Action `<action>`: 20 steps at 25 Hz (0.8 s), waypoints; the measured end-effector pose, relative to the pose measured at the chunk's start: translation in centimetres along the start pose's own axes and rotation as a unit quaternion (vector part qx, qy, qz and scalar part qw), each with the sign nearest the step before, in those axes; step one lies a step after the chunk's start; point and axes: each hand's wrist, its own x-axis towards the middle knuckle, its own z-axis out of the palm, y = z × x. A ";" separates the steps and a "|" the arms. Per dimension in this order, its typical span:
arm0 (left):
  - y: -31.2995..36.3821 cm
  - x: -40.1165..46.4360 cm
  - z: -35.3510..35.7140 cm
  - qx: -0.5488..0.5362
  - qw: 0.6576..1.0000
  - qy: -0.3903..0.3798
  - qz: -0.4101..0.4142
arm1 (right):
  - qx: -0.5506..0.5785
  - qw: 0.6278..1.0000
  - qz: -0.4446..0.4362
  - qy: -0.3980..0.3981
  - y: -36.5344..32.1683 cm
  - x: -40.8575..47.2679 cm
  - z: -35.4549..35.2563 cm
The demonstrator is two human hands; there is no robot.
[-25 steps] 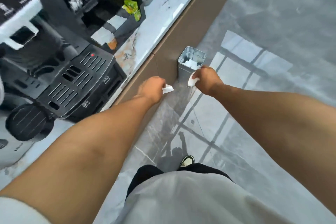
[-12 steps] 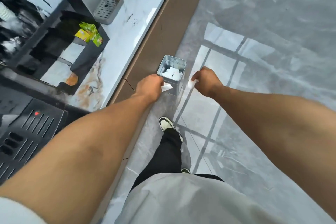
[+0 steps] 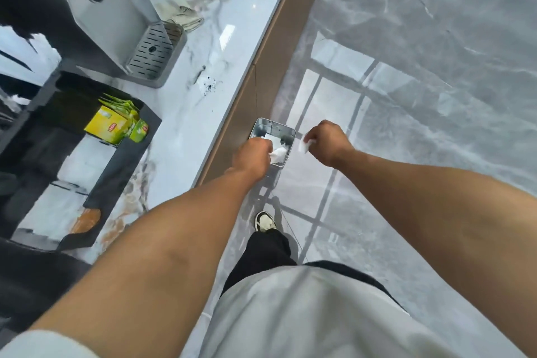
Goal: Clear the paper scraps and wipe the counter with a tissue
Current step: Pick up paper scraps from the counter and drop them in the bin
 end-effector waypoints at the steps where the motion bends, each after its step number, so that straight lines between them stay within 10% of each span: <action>1: -0.4 1.0 -0.2 -0.001 1.000 -0.005 -0.003 | 0.002 1.000 0.000 -0.002 -0.5 1.1 -0.3; 13: -3.3 8.0 1.2 -0.088 0.993 -0.031 -0.075 | 0.001 0.996 -0.012 -0.093 -3.1 8.8 0.8; 20: -3.0 12.2 3.8 -0.253 0.935 0.003 -0.248 | -0.056 0.977 -0.062 -0.194 -1.0 17.4 1.1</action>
